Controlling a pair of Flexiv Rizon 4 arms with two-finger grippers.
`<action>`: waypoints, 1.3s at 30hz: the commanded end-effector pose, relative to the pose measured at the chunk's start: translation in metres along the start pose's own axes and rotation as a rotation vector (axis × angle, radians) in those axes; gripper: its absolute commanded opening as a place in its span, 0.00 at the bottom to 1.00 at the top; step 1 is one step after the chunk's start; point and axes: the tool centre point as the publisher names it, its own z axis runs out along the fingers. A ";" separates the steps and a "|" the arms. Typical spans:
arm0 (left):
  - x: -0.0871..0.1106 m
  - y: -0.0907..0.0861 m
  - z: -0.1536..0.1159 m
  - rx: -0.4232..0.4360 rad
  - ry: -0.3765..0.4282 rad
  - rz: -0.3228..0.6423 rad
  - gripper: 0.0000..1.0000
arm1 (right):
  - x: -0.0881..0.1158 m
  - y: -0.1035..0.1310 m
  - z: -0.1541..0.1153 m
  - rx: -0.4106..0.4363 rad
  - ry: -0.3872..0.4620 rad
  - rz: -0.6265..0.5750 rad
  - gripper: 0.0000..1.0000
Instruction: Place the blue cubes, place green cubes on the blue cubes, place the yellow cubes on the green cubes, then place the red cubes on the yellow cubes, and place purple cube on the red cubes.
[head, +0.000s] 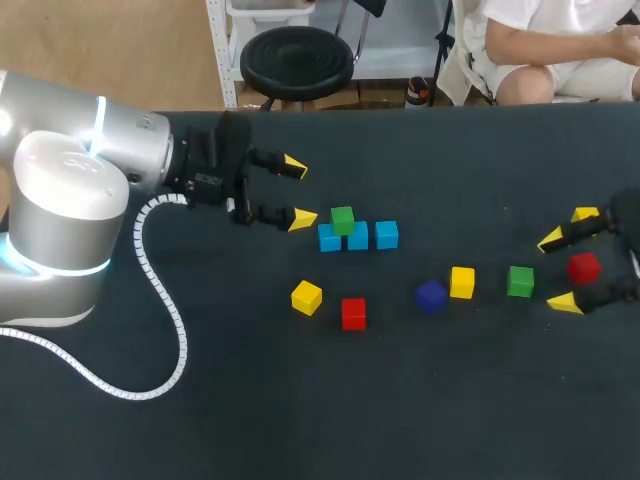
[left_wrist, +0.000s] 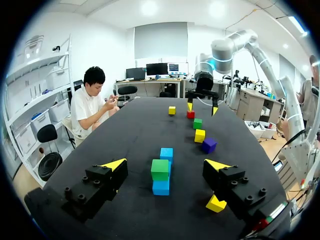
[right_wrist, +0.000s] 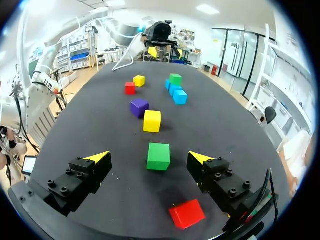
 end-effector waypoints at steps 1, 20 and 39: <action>0.001 -0.001 -0.001 -0.002 -0.005 0.002 1.00 | 0.007 -0.014 0.016 -0.004 -0.029 -0.003 1.00; 0.001 -0.001 -0.001 -0.002 -0.005 0.002 1.00 | 0.012 -0.026 0.035 -0.022 -0.074 0.000 1.00; 0.001 -0.001 -0.001 -0.002 -0.005 0.002 1.00 | 0.012 -0.032 0.045 -0.050 -0.092 0.025 0.45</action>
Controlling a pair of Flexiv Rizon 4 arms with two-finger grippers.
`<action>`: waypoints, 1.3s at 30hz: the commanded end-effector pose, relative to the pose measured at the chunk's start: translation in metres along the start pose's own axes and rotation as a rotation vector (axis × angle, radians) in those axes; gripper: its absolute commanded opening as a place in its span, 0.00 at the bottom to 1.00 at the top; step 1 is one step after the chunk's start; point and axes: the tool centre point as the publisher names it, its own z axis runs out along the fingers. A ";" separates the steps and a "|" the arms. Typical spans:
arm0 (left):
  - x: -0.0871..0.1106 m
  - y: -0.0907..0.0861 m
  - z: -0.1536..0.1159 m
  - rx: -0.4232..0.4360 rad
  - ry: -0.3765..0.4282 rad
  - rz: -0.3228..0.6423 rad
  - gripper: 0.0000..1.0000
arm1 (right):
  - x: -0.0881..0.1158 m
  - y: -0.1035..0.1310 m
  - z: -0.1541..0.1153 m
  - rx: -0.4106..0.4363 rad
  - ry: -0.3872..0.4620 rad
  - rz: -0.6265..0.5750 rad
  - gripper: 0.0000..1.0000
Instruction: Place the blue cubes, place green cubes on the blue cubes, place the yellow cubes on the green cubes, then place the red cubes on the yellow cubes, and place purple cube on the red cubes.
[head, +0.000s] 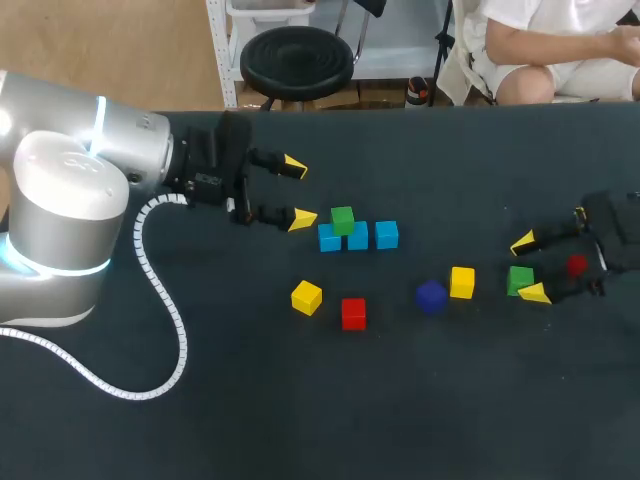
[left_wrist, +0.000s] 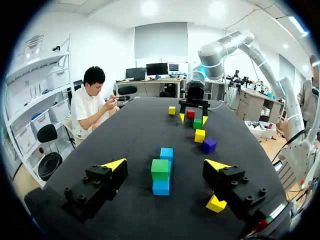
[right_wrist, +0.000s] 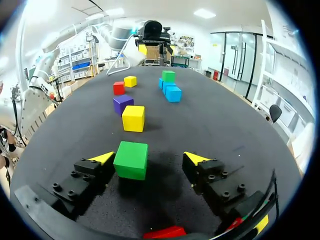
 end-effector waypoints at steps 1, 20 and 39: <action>0.001 -0.001 -0.001 -0.002 -0.004 0.002 1.00 | 0.000 -0.004 0.002 -0.007 -0.003 -0.006 0.34; 0.001 -0.001 -0.001 -0.002 -0.004 0.002 1.00 | -0.006 -0.008 0.004 -0.030 -0.004 -0.059 0.00; 0.001 -0.001 -0.001 -0.002 -0.004 0.002 1.00 | -0.023 -0.057 0.032 -0.069 -0.051 -0.158 0.00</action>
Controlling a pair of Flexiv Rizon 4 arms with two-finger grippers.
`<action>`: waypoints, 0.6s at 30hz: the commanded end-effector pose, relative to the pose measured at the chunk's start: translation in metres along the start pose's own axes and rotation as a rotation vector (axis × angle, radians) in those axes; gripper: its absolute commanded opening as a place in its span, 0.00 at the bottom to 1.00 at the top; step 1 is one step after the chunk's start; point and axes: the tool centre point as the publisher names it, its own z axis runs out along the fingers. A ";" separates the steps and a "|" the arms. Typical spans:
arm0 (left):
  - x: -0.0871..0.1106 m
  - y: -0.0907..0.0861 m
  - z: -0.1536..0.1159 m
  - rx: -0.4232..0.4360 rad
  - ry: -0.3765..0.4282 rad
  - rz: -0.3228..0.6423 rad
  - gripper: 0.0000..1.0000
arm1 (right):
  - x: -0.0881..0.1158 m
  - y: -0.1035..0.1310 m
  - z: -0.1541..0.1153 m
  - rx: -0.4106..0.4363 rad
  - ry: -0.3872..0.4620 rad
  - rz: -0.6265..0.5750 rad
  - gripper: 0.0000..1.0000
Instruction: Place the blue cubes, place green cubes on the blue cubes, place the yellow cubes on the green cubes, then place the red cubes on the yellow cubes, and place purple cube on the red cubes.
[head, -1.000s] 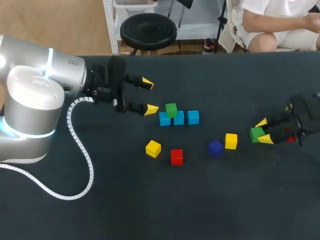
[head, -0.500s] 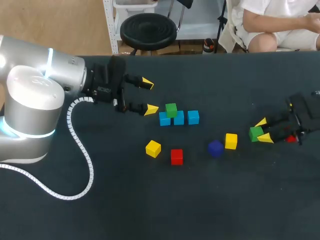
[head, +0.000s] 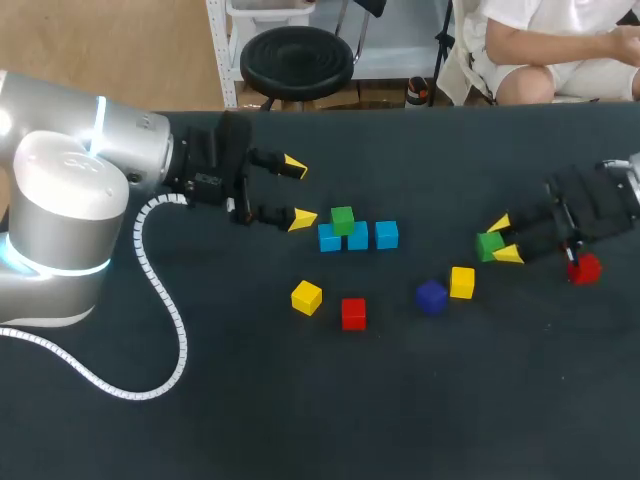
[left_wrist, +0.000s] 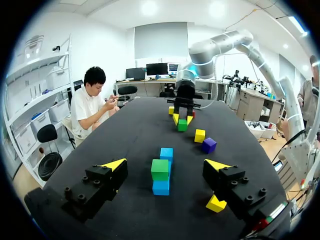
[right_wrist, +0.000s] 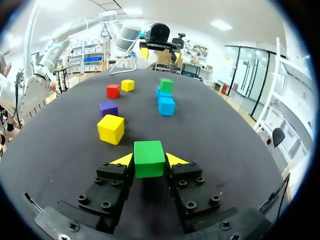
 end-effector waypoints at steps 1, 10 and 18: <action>0.001 -0.001 -0.001 -0.002 -0.005 0.002 1.00 | 0.005 -0.015 0.009 -0.021 -0.024 0.001 0.00; 0.001 -0.001 -0.001 -0.002 -0.005 0.002 1.00 | 0.001 -0.020 0.014 -0.022 -0.037 0.026 0.44; 0.001 -0.001 -0.001 -0.002 -0.005 0.002 1.00 | -0.007 -0.027 0.011 -0.023 -0.034 0.007 1.00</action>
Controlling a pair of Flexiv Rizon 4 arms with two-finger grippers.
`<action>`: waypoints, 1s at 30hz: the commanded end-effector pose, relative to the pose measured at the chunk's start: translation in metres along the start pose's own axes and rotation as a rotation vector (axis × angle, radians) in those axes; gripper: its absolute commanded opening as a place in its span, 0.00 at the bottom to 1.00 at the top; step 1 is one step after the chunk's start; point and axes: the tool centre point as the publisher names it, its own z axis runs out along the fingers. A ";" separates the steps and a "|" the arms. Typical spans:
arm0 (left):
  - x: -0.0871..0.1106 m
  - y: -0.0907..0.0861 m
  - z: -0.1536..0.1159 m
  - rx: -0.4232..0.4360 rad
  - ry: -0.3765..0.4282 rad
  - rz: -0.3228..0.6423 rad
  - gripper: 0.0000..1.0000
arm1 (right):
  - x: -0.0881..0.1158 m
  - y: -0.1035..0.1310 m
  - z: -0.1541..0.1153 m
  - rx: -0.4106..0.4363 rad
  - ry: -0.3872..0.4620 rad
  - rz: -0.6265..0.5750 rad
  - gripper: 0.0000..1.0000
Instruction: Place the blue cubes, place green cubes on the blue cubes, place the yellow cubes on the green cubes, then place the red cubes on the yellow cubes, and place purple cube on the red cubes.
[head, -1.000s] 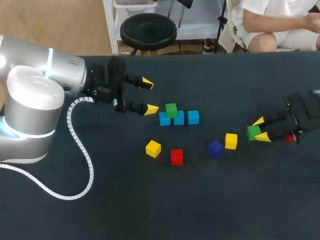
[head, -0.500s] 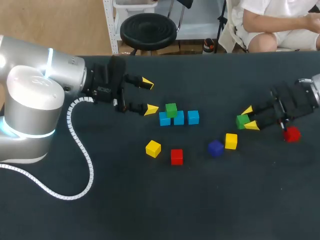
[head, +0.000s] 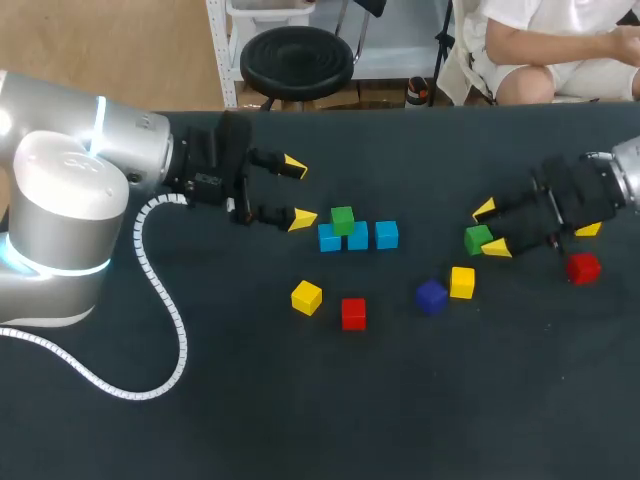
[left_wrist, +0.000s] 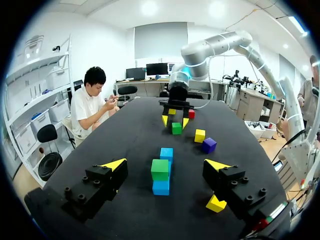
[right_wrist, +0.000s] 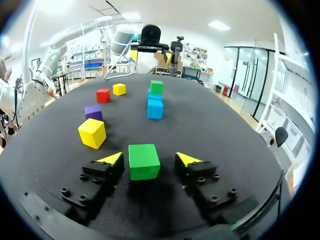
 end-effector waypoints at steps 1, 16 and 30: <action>0.001 -0.001 -0.001 -0.002 -0.005 0.002 1.00 | -0.005 -0.004 0.000 -0.007 0.009 -0.011 1.00; 0.001 -0.001 -0.001 -0.002 -0.005 0.002 1.00 | -0.011 -0.005 -0.002 -0.095 0.063 -0.011 0.96; 0.001 -0.001 -0.001 -0.002 -0.005 0.002 1.00 | -0.008 -0.003 -0.002 -0.166 0.105 0.006 0.85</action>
